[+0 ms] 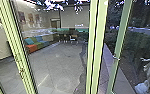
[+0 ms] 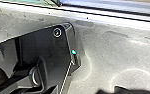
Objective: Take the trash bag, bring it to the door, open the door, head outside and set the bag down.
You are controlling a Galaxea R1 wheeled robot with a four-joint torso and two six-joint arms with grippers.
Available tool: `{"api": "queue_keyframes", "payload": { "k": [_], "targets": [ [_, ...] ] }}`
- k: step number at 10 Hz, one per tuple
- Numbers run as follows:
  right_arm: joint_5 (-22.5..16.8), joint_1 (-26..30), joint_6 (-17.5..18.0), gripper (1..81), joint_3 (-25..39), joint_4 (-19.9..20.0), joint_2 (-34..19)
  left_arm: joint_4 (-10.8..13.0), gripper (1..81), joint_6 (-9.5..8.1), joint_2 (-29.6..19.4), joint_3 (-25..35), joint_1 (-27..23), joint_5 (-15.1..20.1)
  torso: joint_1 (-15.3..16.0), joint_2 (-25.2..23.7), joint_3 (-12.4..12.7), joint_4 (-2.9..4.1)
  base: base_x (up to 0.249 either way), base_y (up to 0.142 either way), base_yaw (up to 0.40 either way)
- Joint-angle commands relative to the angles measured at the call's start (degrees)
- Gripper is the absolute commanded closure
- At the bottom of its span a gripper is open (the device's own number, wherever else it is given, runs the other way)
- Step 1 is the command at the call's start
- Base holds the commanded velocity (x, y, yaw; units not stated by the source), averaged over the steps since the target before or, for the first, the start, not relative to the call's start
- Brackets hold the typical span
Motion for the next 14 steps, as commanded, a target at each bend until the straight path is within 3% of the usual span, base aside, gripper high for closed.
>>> {"api": "queue_keyframes", "payload": {
  "k": [1, 3, 4, 5, 6, 12, 14],
  "targets": [
    [3.53, -2.45, -0.22, 1.0, 0.14, 3.59, 6.08, -0.21, 81.1, 0.27, 0.12, 0.27, -2.8, 4.13, 0.0, 0.0, 0.0, 5.5, 0.0, 0.0, 0.0],
    [4.06, -3.95, -0.22, 1.0, 0.14, 3.68, 7.85, -0.29, 81.1, 0.0, 0.21, -1.13, -2.89, 4.12, 0.0, 0.0, 0.0, 8.1, 0.0, 0.0, 0.0],
    [4.06, -5.09, -0.13, 1.0, 0.49, 3.59, 8.37, -0.38, 81.1, 0.0, 0.3, -1.49, -2.89, 4.12, 0.0, 0.02, 0.0, 5.03, 0.0, 0.0, 0.0],
    [4.58, -6.85, -0.13, 1.0, 0.15, 3.24, 9.6, -0.38, 81.1, 0.0, 0.21, -1.58, -2.89, 4.12, 0.0, 0.02, 0.0, 6.56, 0.0, 0.0, 0.0],
    [6.42, -8.78, -0.13, 1.0, -0.21, 2.89, 11.01, -0.47, 81.1, 0.0, 0.04, -1.58, -2.89, 3.86, 0.0, 0.02, 0.0, 7.35, 0.0, 0.0, 0.0],
    [21.1, -17.84, -4.7, 1.0, -8.47, 0.95, 19.01, -0.65, 81.1, -0.17, -0.05, -4.13, -3.77, 0.26, 0.0, 0.0, 0.0, 7.43, 0.0, 0.0, 0.0],
    [22.07, -18.81, -4.62, 1.0, -14.95, -0.63, 24.0, -0.65, 81.1, -0.17, -0.05, -4.13, -3.86, -1.41, -0.02, 0.0, 0.0, 7.43, 0.0, 0.0, 0.0]
  ]
}}
